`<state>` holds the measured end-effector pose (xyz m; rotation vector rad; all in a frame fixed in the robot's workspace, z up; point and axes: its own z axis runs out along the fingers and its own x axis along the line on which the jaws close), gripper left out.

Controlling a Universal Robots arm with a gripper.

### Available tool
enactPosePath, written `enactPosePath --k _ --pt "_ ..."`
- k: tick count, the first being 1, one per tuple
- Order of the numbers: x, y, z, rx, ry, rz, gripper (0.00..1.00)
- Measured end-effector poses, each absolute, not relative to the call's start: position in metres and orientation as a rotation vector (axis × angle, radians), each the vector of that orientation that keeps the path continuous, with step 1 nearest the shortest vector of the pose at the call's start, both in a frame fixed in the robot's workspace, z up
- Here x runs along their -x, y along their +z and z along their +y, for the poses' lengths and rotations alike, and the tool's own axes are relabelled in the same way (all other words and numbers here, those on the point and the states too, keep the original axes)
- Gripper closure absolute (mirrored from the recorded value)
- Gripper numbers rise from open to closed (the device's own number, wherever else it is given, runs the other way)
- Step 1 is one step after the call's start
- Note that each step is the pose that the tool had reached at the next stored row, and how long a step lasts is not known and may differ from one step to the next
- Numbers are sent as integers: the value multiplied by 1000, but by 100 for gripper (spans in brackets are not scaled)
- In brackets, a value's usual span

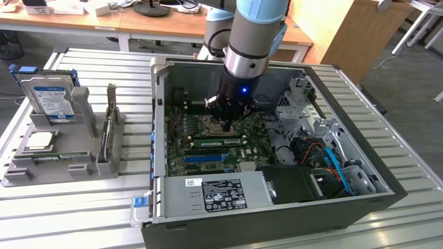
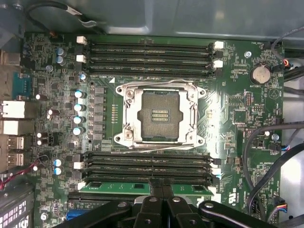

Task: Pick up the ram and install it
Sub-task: 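Press down the ram until it locks into place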

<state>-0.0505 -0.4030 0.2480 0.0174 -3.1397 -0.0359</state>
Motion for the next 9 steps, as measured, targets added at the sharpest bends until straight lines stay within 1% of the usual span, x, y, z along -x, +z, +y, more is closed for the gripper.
enactPosePath --k 9 --pt "51 251 -404 -17 -36 -3140 90"
